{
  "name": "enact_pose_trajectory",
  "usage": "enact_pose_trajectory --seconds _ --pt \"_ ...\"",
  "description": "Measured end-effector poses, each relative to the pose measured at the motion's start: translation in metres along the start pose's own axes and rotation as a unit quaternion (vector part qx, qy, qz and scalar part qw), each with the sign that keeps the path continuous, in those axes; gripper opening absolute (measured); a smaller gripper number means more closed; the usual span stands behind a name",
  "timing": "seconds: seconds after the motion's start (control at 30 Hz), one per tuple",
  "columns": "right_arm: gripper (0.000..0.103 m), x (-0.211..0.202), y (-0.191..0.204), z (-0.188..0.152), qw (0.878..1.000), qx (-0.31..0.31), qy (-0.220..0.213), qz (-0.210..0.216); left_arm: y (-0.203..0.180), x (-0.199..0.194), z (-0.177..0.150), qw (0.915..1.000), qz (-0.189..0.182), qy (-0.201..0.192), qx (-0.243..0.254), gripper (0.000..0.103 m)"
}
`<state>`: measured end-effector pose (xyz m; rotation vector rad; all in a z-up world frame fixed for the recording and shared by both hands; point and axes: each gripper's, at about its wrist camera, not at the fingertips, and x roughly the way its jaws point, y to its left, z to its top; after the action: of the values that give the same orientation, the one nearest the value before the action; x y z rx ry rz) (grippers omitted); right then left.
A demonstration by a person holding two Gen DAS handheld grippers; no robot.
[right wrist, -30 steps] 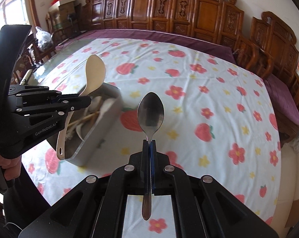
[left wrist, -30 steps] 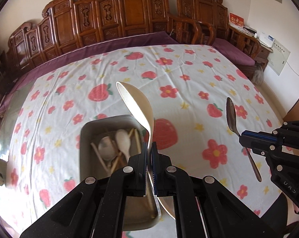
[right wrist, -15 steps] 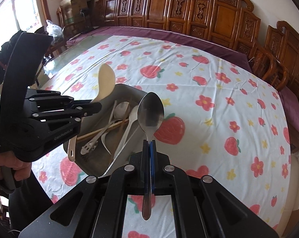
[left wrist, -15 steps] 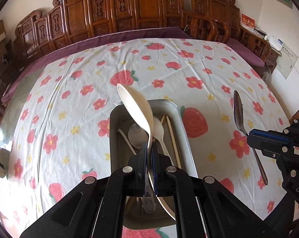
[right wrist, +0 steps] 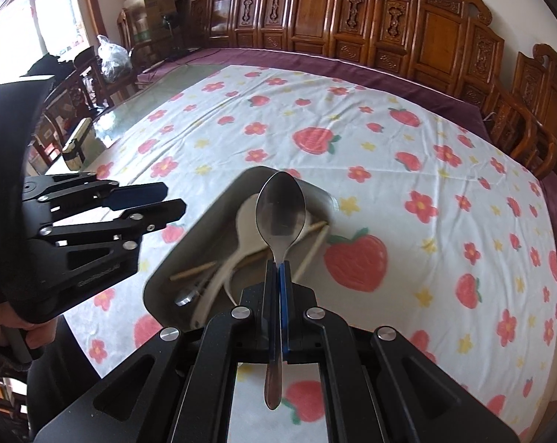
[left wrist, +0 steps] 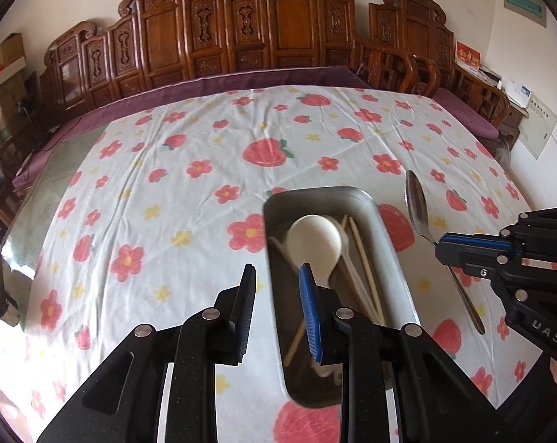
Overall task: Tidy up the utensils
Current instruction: 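Carry both spoons to the metal tray while the left tool releases the white spoon inside, then lower the metal spoon into the metal tray and open the right tool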
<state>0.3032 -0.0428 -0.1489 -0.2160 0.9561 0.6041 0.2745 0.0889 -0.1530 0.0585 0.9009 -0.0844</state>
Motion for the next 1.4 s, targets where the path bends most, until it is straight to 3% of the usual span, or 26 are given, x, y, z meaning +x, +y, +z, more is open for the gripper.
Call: enact_pose_trajectory --seconds 0.37,0.77,0.97,1.4 --pt "0.003 0.042 0.023 0.015 0.999 0.030 0.010 0.030 0.049 -0.011 -0.018 0.9995 0.016 -0.011 -0.025 0.023" --pt "0.003 0.072 0.030 0.016 0.995 0.078 0.023 0.053 0.058 -0.009 -0.024 0.9994 0.017 -0.009 -0.029 0.024" --pt "0.006 0.070 0.027 0.014 0.993 0.089 0.018 0.074 0.056 -0.009 -0.026 0.9995 0.015 -0.007 -0.029 0.024" --pt "0.006 0.029 0.002 -0.006 0.995 0.078 -0.021 0.052 0.034 -0.010 -0.028 0.9997 0.012 -0.012 -0.019 0.024"
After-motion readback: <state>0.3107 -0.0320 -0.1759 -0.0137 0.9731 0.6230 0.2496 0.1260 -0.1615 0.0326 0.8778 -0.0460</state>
